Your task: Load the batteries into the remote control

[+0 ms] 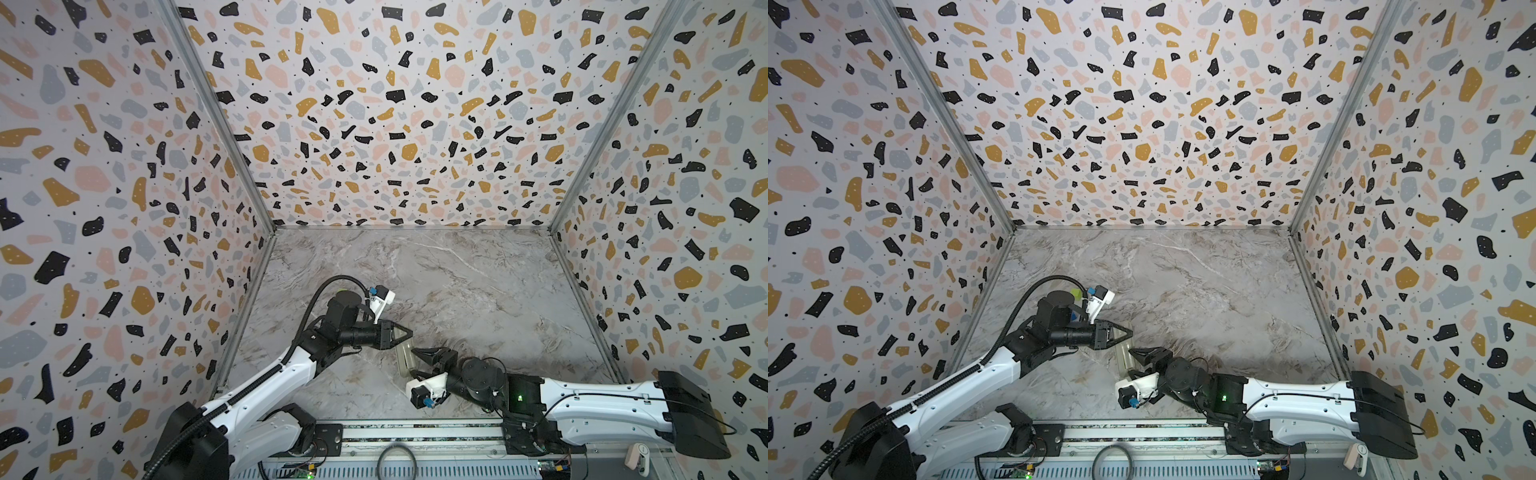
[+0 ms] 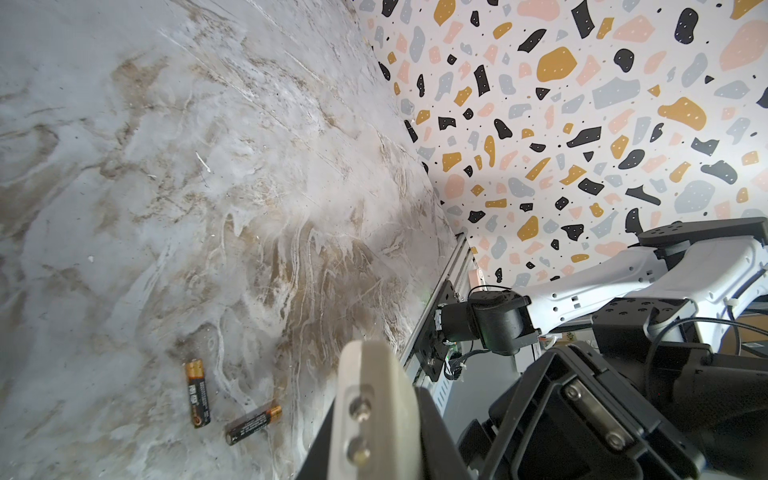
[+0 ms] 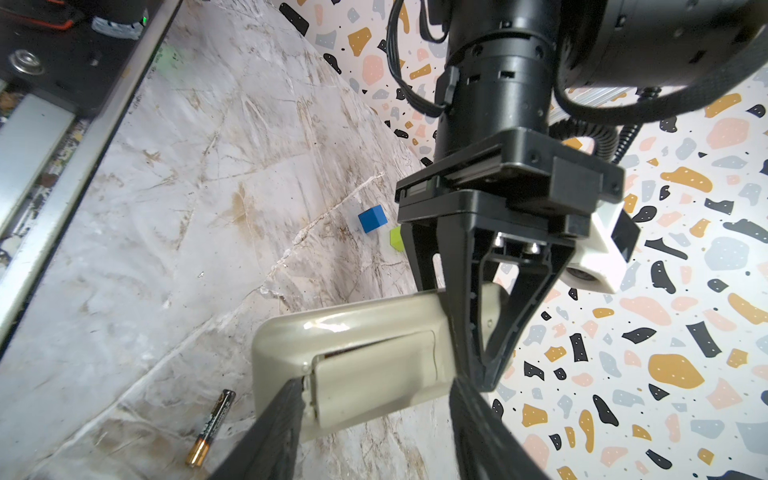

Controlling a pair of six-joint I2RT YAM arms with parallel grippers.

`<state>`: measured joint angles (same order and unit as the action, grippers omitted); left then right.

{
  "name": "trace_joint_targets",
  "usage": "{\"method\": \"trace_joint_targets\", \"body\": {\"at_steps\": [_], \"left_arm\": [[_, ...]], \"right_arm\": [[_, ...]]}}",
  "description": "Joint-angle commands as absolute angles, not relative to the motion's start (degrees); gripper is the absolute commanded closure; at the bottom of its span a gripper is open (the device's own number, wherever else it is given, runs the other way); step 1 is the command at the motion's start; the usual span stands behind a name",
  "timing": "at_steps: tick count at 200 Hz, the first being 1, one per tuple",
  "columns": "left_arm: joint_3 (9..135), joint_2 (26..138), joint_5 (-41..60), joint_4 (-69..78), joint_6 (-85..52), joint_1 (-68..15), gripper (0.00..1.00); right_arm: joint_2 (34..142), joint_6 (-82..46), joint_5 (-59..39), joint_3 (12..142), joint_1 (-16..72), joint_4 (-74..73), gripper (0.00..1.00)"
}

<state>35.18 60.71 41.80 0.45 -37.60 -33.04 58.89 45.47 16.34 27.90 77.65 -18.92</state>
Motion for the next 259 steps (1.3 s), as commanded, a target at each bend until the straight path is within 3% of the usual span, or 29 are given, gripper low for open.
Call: {"method": "trace_joint_targets", "body": {"at_steps": [1,164,192,221,259], "left_arm": [[36.1,59.5,43.4,1.7,-38.4,-32.7,1.00],[36.0,59.5,39.9,2.4,-38.2,-30.5,1.00],[36.3,59.6,35.6,3.9,-39.0,-30.2,1.00],[36.4,59.9,29.5,7.3,-41.7,-30.2,1.00],[34.4,60.4,21.9,13.6,-46.1,-30.6,1.00]], "right_arm": [[59.1,44.4,17.1,28.9,77.5,-20.0,0.40],[55.6,39.9,14.6,27.9,77.4,-19.0,0.33],[51.5,29.6,10.6,28.0,74.8,-18.4,0.30],[47.4,12.1,2.5,29.3,66.3,-17.2,0.28],[51.9,-5.9,-8.4,33.6,54.3,-12.0,0.29]]}}
